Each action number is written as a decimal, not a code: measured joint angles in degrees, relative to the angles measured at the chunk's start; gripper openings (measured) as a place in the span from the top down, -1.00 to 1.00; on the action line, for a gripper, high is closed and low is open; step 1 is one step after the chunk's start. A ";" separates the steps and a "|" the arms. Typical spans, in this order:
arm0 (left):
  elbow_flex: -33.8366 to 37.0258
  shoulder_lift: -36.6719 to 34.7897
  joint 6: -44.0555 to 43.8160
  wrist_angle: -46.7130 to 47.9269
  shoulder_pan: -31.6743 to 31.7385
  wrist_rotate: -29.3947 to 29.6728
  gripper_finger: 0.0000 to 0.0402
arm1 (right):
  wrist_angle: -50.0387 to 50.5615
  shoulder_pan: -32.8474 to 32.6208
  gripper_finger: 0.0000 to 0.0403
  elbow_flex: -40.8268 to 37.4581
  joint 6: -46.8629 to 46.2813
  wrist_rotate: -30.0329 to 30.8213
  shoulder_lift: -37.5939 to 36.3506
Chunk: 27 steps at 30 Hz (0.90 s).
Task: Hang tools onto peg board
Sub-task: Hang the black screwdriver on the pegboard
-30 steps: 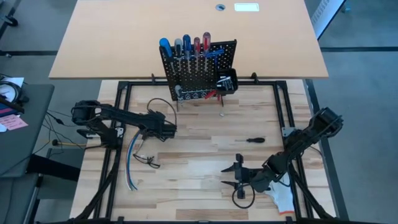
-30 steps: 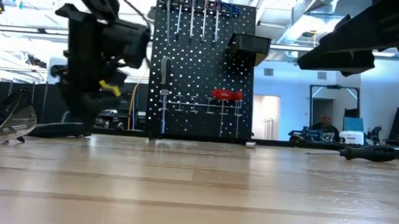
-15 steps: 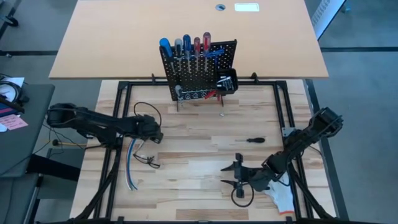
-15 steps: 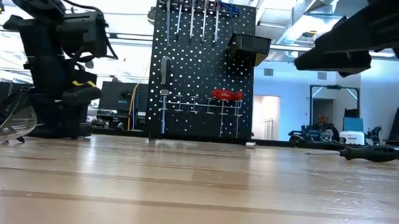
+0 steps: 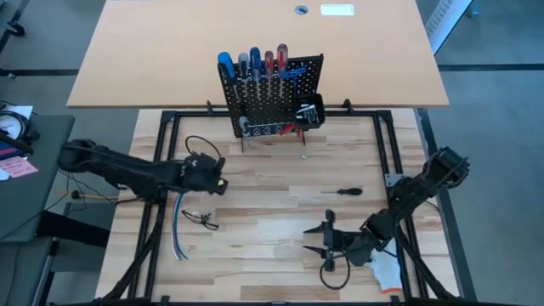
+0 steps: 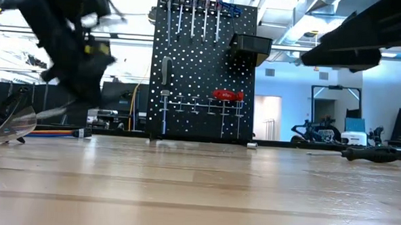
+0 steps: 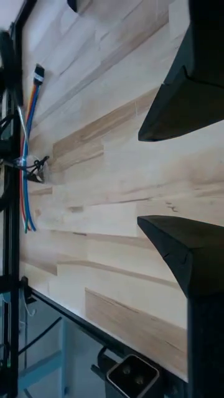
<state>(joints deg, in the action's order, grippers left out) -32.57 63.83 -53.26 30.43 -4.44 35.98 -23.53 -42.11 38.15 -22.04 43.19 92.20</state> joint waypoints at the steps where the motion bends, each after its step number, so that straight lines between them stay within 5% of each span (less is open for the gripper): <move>1: -0.08 -1.31 0.84 -2.16 -1.98 2.58 0.44 | 0.12 -0.27 -0.05 0.00 0.32 0.28 0.00; 7: 3.21 -2.99 16.65 -32.22 -16.70 13.27 0.44 | -3.91 0.53 -0.05 -1.24 1.04 0.59 1.12; 13: 4.76 8.29 43.72 -69.89 -25.77 16.88 0.44 | -31.85 4.92 -0.05 -4.94 11.30 -0.27 7.21; 16: 4.70 14.57 51.21 -84.73 -26.08 15.51 0.44 | -39.71 9.66 -0.07 -3.27 16.01 -7.94 10.20; 20: 4.40 21.68 55.21 -94.18 -25.52 10.34 0.44 | -36.79 15.52 -0.19 0.27 17.19 -18.13 9.31; 27: 0.76 28.19 56.04 -95.31 -25.42 7.26 0.44 | -27.90 22.20 -0.33 3.74 17.59 -20.44 1.09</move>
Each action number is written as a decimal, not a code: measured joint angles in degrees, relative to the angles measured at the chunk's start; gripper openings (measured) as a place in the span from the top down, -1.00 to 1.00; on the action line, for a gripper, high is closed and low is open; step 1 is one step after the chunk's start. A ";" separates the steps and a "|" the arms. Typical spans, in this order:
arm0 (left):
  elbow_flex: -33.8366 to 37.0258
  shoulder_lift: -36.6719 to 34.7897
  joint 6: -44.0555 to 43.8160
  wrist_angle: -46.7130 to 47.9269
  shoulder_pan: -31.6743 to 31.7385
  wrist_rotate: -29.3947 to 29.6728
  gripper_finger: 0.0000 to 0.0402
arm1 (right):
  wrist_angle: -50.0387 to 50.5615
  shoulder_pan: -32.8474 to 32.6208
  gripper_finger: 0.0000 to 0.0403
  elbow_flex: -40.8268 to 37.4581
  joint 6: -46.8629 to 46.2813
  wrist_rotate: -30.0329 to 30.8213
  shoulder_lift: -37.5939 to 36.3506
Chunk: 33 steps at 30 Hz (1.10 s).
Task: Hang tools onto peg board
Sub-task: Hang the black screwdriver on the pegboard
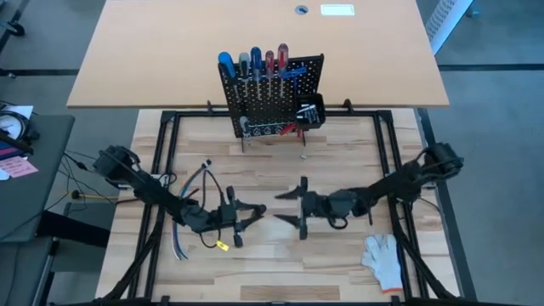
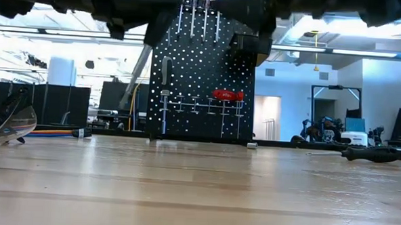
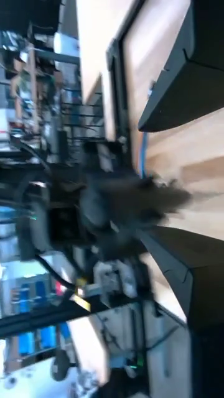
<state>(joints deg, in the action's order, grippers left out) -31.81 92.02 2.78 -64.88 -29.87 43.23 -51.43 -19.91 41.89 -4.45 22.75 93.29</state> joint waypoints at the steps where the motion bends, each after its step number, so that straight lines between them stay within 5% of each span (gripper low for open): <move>1: -0.35 0.10 0.22 0.04 0.00 -0.89 0.44 | -0.18 0.57 -0.34 0.14 0.01 -0.22 -0.75; 7: -1.95 0.06 1.10 0.13 -0.02 -2.50 0.44 | 0.21 3.21 -0.34 3.34 0.37 -12.03 -1.00; 15: -3.23 0.03 0.77 2.60 0.00 -2.68 0.43 | 6.33 3.68 -0.29 10.58 1.76 -13.19 4.72; 24: -3.27 -0.02 -1.45 5.63 -0.09 -2.65 0.27 | 16.70 3.94 0.42 15.51 3.85 -13.45 5.10; 33: -3.29 -7.66 -22.42 37.62 -0.13 -0.61 -0.07 | 45.14 4.32 0.42 29.05 13.37 1.81 0.71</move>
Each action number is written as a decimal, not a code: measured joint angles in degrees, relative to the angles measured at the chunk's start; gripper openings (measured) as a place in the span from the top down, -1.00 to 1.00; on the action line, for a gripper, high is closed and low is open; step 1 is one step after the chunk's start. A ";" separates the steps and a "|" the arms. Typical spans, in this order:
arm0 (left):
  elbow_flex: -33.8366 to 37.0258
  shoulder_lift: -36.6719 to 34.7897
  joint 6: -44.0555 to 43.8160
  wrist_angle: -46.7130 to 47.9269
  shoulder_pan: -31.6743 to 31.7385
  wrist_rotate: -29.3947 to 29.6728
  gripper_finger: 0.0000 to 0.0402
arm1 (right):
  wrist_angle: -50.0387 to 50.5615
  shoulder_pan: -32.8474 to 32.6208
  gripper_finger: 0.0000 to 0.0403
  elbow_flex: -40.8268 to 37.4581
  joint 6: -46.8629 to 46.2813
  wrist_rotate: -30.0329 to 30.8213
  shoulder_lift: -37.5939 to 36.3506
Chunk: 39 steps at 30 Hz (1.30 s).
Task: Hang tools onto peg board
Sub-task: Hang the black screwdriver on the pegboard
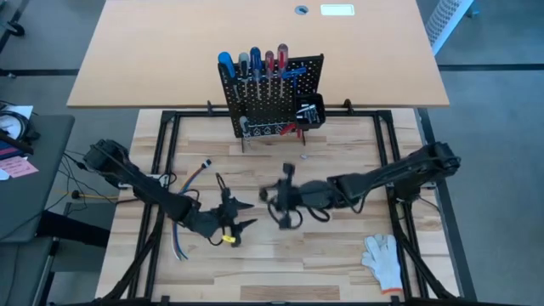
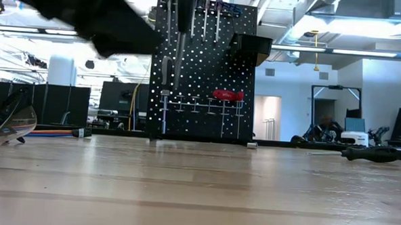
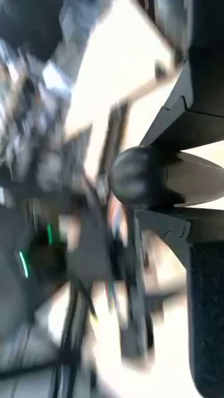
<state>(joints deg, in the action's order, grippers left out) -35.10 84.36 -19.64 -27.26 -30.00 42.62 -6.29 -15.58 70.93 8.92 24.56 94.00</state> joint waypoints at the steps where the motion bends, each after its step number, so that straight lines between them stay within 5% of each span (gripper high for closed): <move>1: 0.03 -1.22 -4.20 4.42 -0.05 -0.01 -0.08 | 1.07 0.47 0.42 1.40 2.26 2.51 -0.16; 5: 0.03 -2.95 -15.31 14.22 -0.56 4.76 -0.09 | 2.18 3.41 0.42 4.88 11.31 7.62 -0.20; 10: 0.09 -0.25 -17.95 14.62 -1.25 7.35 -0.10 | -3.23 10.48 0.42 4.30 16.01 7.42 -0.14; 23: 0.08 1.98 -18.32 14.07 -1.38 7.51 -0.10 | -12.71 22.62 0.42 2.67 9.30 0.07 4.89; 39: 0.08 1.98 -18.21 13.81 -1.36 7.55 -0.10 | -11.80 25.33 0.42 2.76 2.42 -4.22 4.74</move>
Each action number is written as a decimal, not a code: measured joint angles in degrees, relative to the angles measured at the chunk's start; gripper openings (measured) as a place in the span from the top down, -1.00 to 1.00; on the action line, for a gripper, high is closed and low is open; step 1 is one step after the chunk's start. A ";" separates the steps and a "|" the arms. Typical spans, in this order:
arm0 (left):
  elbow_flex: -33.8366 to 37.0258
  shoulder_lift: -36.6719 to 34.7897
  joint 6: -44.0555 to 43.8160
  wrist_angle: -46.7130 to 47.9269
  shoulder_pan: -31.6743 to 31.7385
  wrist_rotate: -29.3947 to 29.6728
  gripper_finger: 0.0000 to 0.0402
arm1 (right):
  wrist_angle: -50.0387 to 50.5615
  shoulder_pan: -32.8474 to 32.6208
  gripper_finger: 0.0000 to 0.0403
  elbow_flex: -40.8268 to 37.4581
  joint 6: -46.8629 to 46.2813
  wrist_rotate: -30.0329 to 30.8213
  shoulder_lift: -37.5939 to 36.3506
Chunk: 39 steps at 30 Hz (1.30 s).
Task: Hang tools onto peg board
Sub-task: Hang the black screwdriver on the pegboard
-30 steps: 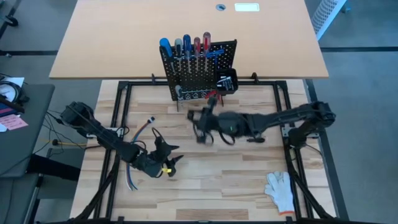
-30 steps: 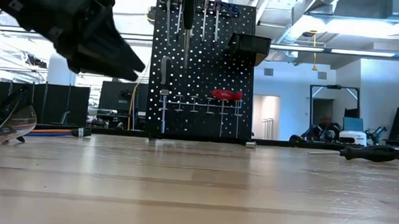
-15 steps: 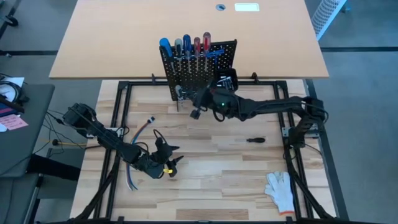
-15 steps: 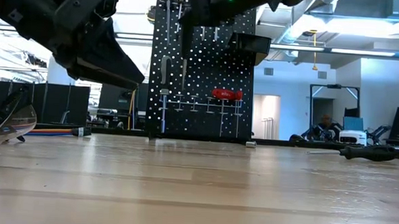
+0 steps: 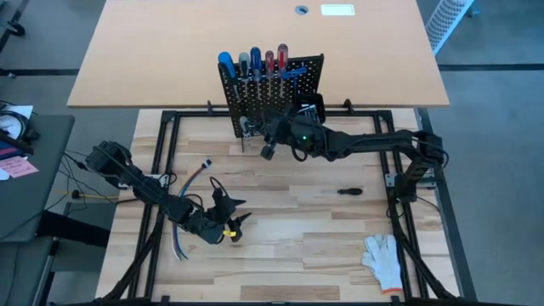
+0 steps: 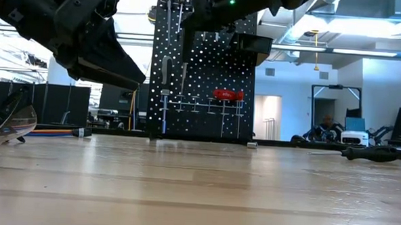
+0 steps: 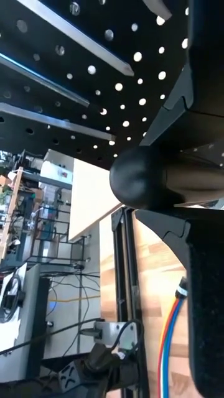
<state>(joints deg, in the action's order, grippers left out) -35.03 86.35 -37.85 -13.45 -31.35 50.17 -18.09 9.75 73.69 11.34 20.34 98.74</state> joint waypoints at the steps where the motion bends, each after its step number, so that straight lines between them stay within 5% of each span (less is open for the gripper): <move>1: 0.00 0.00 0.00 0.00 0.00 -0.02 -0.10 | -0.06 0.19 0.42 0.00 -0.43 0.00 0.00; 26: 0.00 0.00 -0.07 -0.32 0.02 -0.06 -0.10 | 4.61 3.52 0.42 3.23 -8.95 -1.27 5.44; 34: 0.00 0.02 -0.20 -0.08 0.02 -0.11 -0.10 | 6.20 3.64 -0.10 3.06 -10.06 -1.25 5.57; 39: 0.00 0.02 -0.24 -0.14 0.02 -0.09 -0.10 | 5.55 3.64 -0.17 3.06 -10.02 -1.25 5.46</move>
<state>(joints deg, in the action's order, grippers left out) -35.03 86.37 -38.09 -13.60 -31.33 50.09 -12.54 13.39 76.75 1.32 19.09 104.20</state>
